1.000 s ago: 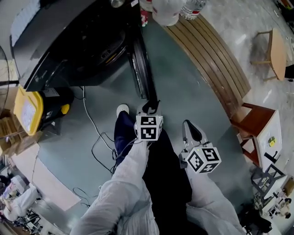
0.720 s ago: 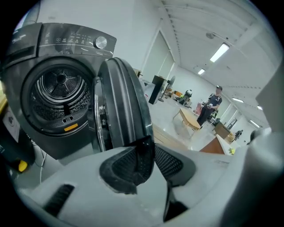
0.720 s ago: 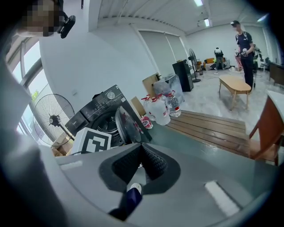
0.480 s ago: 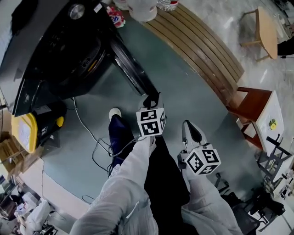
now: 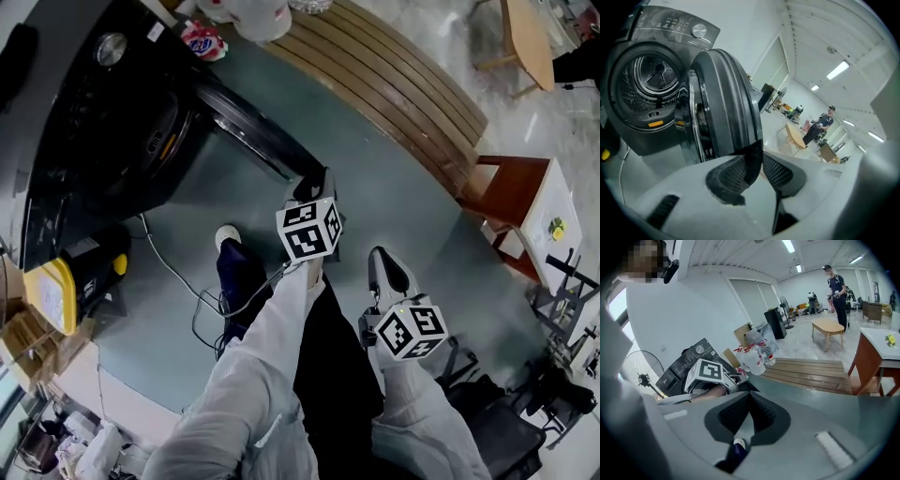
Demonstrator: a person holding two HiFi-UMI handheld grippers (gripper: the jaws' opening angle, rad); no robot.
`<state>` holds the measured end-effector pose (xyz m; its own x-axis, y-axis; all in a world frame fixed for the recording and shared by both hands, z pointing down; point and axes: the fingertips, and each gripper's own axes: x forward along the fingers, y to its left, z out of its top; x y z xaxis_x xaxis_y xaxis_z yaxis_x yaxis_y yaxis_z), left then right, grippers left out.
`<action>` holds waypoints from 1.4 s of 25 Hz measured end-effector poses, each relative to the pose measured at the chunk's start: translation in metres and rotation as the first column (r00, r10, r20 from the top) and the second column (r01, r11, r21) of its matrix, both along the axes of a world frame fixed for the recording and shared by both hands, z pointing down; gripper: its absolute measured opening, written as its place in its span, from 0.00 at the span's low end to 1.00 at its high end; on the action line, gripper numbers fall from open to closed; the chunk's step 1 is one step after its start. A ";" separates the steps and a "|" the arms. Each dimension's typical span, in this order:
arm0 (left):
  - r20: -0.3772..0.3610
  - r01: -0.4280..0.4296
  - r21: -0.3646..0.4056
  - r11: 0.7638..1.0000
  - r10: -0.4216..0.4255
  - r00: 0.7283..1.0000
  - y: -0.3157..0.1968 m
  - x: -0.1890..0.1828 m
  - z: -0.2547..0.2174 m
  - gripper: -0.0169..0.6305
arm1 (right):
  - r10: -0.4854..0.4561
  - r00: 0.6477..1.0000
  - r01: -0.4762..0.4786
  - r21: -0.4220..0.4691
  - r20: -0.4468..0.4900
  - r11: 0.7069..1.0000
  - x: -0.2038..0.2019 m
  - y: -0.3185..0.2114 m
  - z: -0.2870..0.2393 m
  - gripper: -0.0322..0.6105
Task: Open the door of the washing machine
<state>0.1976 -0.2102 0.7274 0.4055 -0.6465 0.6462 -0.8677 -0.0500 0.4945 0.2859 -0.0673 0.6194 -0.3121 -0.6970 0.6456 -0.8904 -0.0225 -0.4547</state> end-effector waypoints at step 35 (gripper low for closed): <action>0.018 -0.045 0.199 0.979 0.043 0.999 0.064 -0.161 -0.200 0.26 | -0.267 0.964 0.258 0.292 -0.011 0.921 -0.080 -0.067 -0.156 0.06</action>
<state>0.0368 -0.1462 0.5277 0.4287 -0.7448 0.5114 -0.8689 -0.1849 0.4591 0.2062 -0.1340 0.4631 -0.5246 -0.7420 0.4173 -0.8330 0.3463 -0.4315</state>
